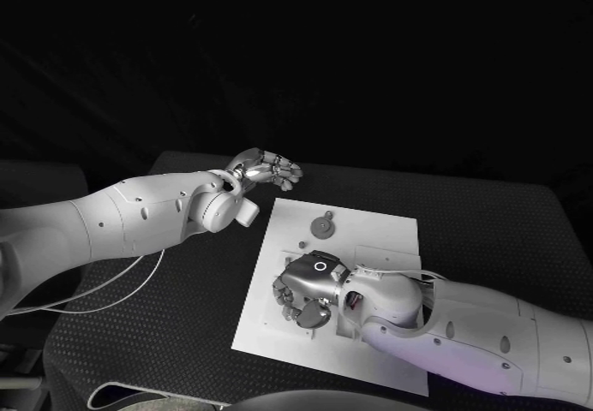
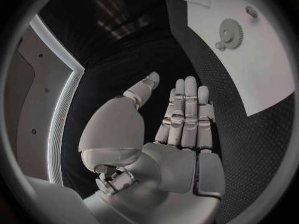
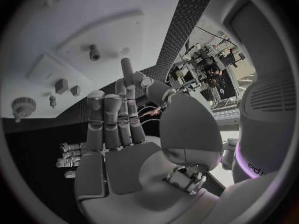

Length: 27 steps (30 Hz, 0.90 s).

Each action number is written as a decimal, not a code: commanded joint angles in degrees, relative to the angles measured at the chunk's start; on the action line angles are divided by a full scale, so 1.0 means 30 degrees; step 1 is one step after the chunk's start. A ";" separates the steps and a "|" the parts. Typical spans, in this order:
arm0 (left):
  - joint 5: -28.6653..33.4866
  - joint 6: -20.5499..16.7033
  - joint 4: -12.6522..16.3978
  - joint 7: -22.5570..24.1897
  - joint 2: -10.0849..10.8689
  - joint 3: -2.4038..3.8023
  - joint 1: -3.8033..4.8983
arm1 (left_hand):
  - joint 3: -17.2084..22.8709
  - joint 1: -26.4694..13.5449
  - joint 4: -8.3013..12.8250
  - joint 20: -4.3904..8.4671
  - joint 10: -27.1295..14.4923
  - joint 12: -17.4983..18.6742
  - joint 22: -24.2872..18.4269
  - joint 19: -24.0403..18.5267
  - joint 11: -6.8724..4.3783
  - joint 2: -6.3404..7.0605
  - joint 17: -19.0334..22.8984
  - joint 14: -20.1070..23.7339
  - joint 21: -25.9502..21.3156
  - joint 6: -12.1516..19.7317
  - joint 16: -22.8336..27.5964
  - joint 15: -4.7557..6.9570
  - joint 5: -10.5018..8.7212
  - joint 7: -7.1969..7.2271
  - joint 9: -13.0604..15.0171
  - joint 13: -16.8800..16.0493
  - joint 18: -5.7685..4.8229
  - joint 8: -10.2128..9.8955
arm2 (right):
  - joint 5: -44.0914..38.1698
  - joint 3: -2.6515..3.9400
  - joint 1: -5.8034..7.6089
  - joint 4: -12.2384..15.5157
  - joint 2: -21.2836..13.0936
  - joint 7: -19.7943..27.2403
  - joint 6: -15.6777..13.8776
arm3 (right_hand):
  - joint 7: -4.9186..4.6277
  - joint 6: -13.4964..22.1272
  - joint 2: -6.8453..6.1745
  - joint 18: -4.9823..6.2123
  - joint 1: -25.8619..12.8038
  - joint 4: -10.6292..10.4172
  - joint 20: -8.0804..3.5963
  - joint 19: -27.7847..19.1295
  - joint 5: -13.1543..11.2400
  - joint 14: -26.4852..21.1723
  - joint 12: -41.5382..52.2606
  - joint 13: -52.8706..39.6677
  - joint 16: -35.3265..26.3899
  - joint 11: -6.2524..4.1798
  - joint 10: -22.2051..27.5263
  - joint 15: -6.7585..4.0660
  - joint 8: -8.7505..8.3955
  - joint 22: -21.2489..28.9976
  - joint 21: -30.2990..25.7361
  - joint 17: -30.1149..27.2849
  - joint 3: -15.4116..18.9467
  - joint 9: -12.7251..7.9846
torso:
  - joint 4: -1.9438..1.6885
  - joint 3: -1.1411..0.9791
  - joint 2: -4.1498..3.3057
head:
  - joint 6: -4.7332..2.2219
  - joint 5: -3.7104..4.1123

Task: Assemble the parts on the task board

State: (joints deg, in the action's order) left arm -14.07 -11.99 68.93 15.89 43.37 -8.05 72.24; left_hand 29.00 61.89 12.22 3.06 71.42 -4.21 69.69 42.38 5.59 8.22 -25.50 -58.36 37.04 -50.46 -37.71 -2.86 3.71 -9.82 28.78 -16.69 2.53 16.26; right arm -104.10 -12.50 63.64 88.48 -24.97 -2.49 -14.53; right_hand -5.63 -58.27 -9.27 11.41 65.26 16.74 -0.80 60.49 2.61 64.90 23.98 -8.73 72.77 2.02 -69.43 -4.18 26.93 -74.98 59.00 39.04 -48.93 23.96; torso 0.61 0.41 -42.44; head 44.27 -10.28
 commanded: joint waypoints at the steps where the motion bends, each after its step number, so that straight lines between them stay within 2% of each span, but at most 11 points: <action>1: 0.0118 0.0184 0.0049 0.0219 -0.0049 0.0014 0.0022 | 0.0004 -0.0111 -0.0102 -0.0065 -0.0098 0.0001 0.0021 -0.0011 -0.0026 0.0051 -0.0024 -0.0163 -0.0091 0.0163 0.0136 0.0019 -0.0082 0.0035 -0.0029 0.0004 -0.0071 0.0075 | -0.0321 -0.0083 -0.0070 -0.0063 0.0069 0.0124 0.0327 | 0.0010 -0.0171 0.0488 0.1196 0.0341 -0.0070 -0.0072 0.0108 0.0055 0.0074 0.0710 -0.0491 -0.0041 -0.0092 -0.0187 -0.0102 0.0049 -0.0150 0.0121 -0.0028 -0.0037 0.0037 | 0.0023 -0.0012 0.0009 | 0.0068 -0.0060; 27: 0.0118 0.0217 0.0141 0.0190 0.0022 0.0014 0.0022 | -0.0003 -0.0112 -0.0114 -0.0065 -0.0102 0.0002 0.0041 -0.0005 -0.0025 0.0041 -0.0079 -0.0170 -0.0115 0.0172 0.0178 0.0019 -0.0081 0.0034 -0.0040 0.0002 -0.0073 0.0088 | -0.0634 -0.0250 -0.0153 -0.0486 0.0042 -0.0008 0.0801 | 0.0006 -0.0162 0.0497 0.1196 0.0290 -0.0069 -0.0084 0.0125 0.0055 0.0100 0.0701 -0.0492 -0.0070 -0.0091 -0.0190 -0.0101 0.0038 -0.0132 0.0108 -0.0034 -0.0083 0.0066 | 0.0040 0.0002 0.0014 | 0.0164 -0.0094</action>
State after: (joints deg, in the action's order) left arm -14.02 -11.96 69.14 15.89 43.50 -8.05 72.24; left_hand 29.00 61.89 12.22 3.06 71.42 -4.21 69.73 42.38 5.59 8.22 -25.67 -58.36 37.04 -50.31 -37.49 -2.86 3.71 -9.67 28.74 -16.69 2.53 16.26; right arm -104.91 -13.20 63.23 87.12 -24.93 -2.46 -13.17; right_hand -5.65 -58.25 -9.27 11.41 65.26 16.71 -0.93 60.81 2.43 65.20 23.99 -8.73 72.77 1.71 -69.51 -4.25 26.77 -74.98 58.98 39.00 -48.96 24.09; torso 0.71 0.41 -42.39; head 44.76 -10.57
